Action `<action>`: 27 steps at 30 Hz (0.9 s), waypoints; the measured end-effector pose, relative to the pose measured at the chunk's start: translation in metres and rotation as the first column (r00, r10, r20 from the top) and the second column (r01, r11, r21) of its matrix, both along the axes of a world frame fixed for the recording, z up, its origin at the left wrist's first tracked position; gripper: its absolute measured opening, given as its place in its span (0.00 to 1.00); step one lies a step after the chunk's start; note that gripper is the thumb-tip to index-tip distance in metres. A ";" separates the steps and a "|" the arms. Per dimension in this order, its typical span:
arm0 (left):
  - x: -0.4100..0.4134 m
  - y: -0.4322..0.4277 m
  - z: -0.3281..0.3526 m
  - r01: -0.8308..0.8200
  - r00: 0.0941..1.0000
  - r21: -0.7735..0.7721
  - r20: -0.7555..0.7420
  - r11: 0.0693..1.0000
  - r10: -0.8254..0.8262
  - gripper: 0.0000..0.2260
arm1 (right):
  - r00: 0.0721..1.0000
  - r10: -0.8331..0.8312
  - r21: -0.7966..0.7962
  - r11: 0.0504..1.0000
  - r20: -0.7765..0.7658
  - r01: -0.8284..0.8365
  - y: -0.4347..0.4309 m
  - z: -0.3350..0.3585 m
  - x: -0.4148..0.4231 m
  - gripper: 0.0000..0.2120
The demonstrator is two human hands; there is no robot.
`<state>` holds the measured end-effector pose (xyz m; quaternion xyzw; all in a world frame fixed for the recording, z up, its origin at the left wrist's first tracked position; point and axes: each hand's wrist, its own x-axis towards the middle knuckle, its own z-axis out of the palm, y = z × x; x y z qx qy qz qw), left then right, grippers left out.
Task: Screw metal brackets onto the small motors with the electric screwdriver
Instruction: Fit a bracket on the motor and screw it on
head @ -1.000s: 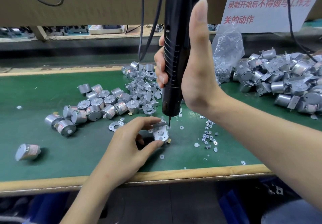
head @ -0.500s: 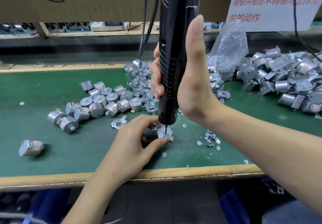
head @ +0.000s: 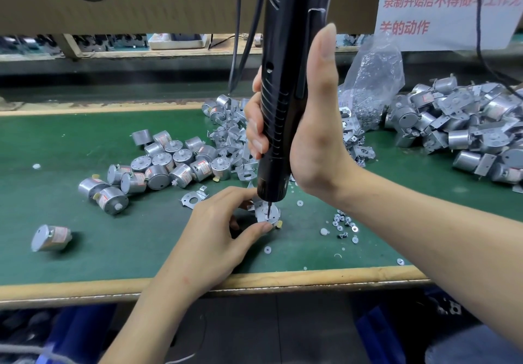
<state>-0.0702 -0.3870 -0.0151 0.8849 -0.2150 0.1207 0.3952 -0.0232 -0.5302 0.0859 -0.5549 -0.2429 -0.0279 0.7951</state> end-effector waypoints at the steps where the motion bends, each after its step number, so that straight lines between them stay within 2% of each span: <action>1: 0.000 0.000 0.000 -0.001 1.000 0.001 0.002 1.000 0.001 0.15 | 1.000 0.001 0.001 1.000 -0.001 -0.001 0.000 0.000 0.000 0.31; 8: -0.001 -0.001 0.001 -0.006 1.000 0.021 0.013 1.000 0.006 0.16 | 1.000 -0.007 -0.021 1.000 -0.030 0.007 0.001 -0.002 -0.002 0.31; 12: -0.002 -0.004 0.001 -0.023 1.000 0.086 -0.013 0.996 0.024 0.19 | 1.000 -0.002 -0.024 1.000 0.011 0.002 0.004 -0.003 -0.006 0.39; 17: -0.002 -0.008 -0.001 -0.078 0.995 0.083 -0.059 0.993 0.084 0.17 | 0.998 0.021 -0.026 0.999 0.063 -0.019 0.008 -0.003 -0.011 0.50; 27: -0.004 -0.011 -0.001 -0.111 0.992 0.101 -0.054 0.989 0.117 0.19 | 0.993 -0.020 -0.010 1.000 0.113 0.021 0.012 -0.004 -0.016 0.48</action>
